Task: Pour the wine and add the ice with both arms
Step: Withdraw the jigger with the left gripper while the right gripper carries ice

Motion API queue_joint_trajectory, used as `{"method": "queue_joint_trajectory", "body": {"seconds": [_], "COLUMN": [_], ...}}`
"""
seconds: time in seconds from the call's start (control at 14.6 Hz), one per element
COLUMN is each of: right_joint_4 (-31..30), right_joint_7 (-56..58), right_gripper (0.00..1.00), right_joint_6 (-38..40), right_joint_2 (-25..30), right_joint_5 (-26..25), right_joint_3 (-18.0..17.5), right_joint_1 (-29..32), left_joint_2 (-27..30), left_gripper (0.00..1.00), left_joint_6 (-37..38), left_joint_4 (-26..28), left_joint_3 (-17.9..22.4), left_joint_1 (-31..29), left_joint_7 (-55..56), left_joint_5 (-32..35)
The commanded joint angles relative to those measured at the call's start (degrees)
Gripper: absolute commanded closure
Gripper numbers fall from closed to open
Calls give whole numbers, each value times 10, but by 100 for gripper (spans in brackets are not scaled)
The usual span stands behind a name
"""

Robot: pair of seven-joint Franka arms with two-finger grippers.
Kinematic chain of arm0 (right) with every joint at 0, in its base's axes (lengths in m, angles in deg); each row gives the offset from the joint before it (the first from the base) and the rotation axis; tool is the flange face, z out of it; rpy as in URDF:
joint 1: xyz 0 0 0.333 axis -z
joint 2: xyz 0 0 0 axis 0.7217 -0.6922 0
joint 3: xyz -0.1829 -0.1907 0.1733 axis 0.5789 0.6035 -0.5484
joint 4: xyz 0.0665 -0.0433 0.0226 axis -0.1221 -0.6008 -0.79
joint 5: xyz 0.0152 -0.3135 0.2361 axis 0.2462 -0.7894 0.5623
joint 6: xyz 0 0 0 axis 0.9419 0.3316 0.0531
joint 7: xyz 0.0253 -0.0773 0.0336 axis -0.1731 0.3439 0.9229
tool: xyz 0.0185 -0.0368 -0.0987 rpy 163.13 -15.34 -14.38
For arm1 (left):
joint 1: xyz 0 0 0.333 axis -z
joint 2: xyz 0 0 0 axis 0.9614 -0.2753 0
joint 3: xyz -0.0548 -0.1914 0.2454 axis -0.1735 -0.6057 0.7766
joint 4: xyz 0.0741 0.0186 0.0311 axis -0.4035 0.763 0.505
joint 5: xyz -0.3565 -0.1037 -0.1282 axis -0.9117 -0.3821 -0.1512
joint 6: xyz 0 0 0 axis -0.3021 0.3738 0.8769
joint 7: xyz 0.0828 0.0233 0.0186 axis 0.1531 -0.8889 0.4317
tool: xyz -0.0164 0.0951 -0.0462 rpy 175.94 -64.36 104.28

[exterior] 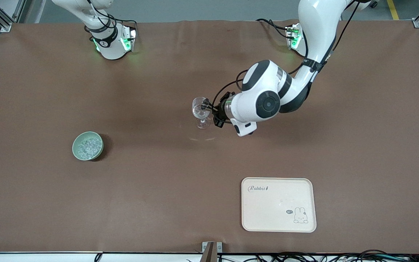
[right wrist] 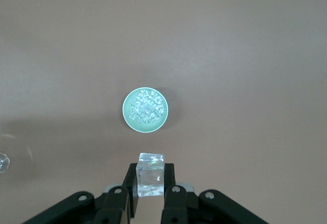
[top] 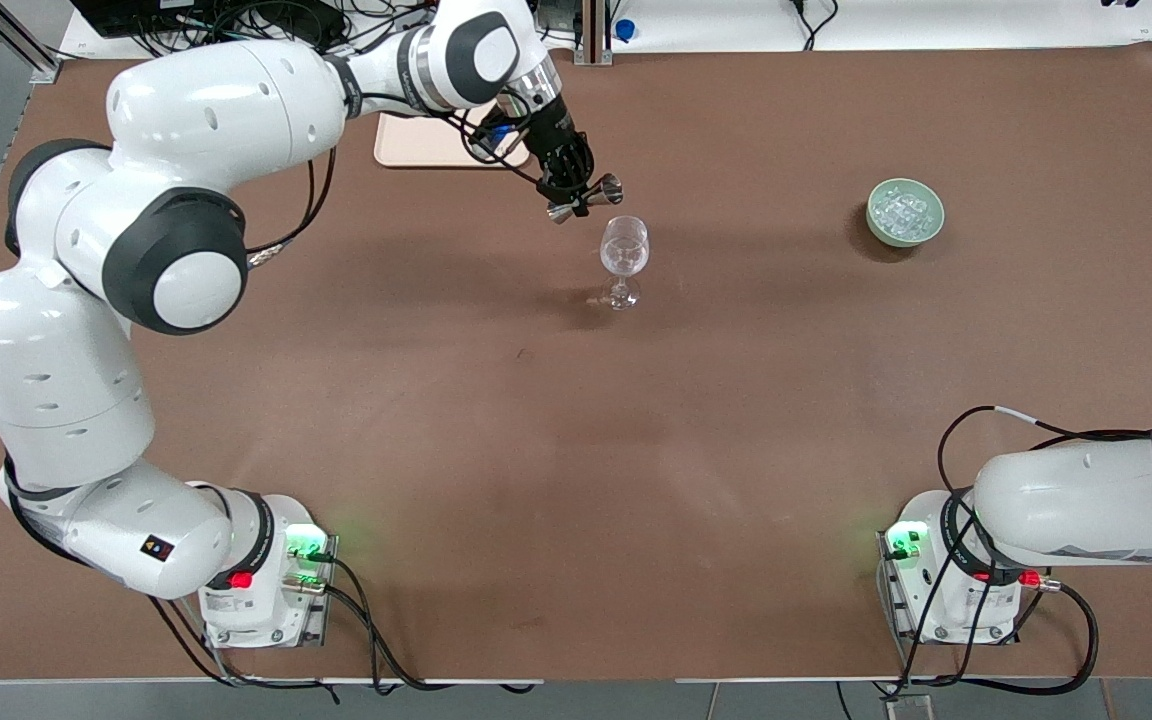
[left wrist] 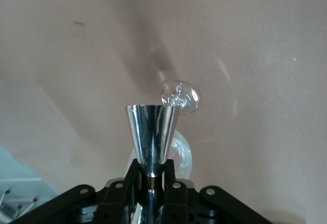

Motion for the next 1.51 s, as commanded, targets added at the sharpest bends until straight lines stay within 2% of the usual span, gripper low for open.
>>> {"method": "queue_joint_trajectory", "body": {"seconds": [0.0,0.27,0.48,0.55,0.75,0.96,1.1,1.23,1.44], "right_joint_4": [-14,-14,-14,-14,-14,-14,-14,-15,-21], "right_joint_7": [-7,-7,-6,-6,-6,-7,-7,-13,-89], "right_gripper": [100,99,99,99,99,99,99,100,100], "right_joint_6": [0,1,4,5,5,6,15,15,10], "right_joint_2": [7,8,8,8,7,7,7,6,1], "right_joint_5": [-5,-5,-5,-5,-4,-4,-3,4,11], "right_joint_3": [-15,-15,-15,-15,-15,-15,-16,-17,-85], "right_joint_1": [14,11,11,11,11,12,8,-3,-7], "left_joint_2": [12,12,13,12,10,10,4,-20,-75], "left_gripper": [100,100,99,99,99,99,99,99,99], "left_joint_6": [-4,-4,2,4,27,48,64,71,71], "left_joint_4": [4,4,4,4,4,3,-6,-29,-87], "left_joint_3": [4,3,1,1,3,3,3,3,3], "left_joint_1": [25,28,18,11,-11,-38,-86,-138,-204], "left_joint_7": [33,52,43,34,-46,-92,-122,-157,-185], "left_joint_5": [37,56,37,1,-166,-207,-239,-306,-361]}}
